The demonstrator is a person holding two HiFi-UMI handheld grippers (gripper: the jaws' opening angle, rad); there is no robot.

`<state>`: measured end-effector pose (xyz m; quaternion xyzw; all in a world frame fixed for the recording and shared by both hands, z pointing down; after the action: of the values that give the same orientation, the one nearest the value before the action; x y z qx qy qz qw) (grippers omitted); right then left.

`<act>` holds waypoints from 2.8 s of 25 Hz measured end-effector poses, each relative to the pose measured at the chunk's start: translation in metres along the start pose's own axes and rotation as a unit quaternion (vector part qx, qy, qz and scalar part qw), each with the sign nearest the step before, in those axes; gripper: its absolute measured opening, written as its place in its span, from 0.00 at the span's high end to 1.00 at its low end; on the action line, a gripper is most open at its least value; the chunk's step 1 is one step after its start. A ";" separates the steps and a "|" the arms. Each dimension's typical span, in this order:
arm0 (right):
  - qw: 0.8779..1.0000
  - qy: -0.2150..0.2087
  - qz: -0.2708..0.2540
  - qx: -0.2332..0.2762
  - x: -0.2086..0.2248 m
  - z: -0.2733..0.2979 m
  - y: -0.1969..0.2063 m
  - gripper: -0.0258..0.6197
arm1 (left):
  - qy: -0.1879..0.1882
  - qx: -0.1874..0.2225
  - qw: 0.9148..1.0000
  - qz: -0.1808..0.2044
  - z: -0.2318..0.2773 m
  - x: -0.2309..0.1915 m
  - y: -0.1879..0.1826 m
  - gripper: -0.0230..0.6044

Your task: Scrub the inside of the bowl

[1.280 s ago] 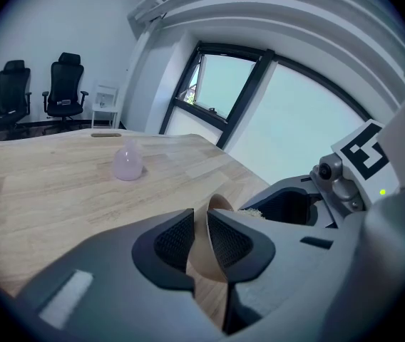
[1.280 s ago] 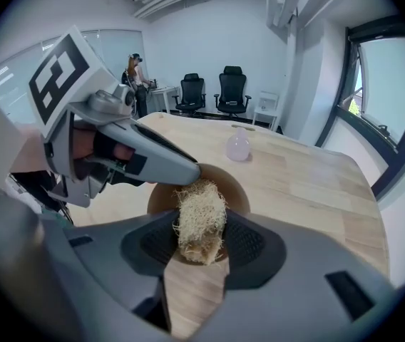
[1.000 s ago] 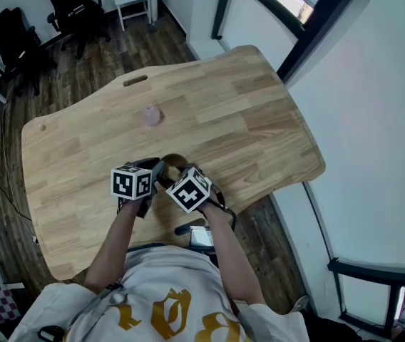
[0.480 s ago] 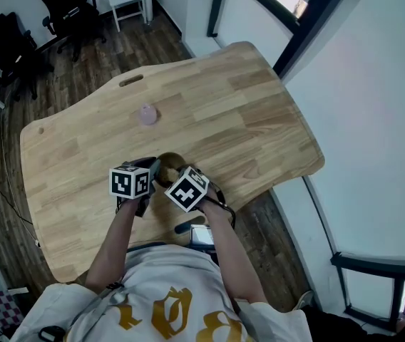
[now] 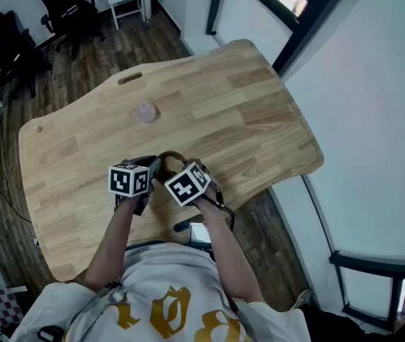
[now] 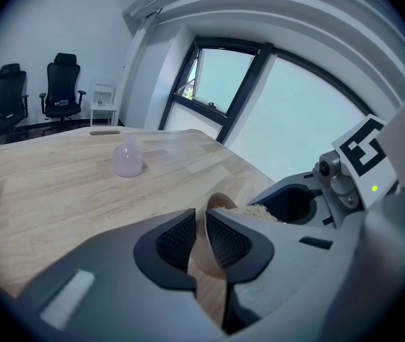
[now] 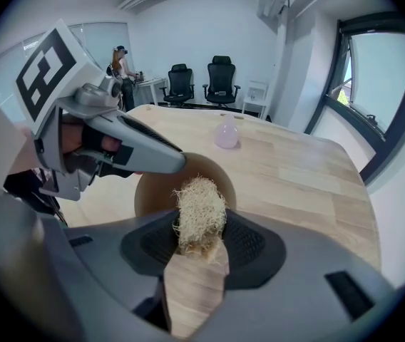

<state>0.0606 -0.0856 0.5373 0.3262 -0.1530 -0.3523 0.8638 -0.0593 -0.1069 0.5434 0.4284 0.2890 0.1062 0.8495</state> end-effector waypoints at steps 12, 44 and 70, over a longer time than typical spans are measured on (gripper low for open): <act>0.999 0.006 -0.036 0.034 -0.007 0.004 -0.009 0.69 | 0.002 0.012 1.000 -0.028 -0.004 -0.012 -0.003 0.89; 1.000 0.003 -0.028 -0.012 -0.007 0.001 -0.001 0.69 | 0.009 0.008 1.000 -0.021 -0.002 -0.004 0.000 0.89; 0.999 -0.027 -0.022 -0.027 -0.009 0.001 -0.002 0.69 | 0.010 0.009 0.999 -0.029 0.000 -0.006 0.003 0.89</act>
<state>0.0534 -0.0807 0.5364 0.2962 -0.1594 -0.3836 0.8601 -0.0642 -0.1073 0.5485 0.4259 0.3112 0.0834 0.8455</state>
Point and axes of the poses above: the fingertips, and each gripper's own axes: z forward along the fingers, x to its right, y out of its underside, the point moved 7 cm from there along -z, backward along the fingers, and after that the axes turned 13 degrees about x, right-handed, at the moved point
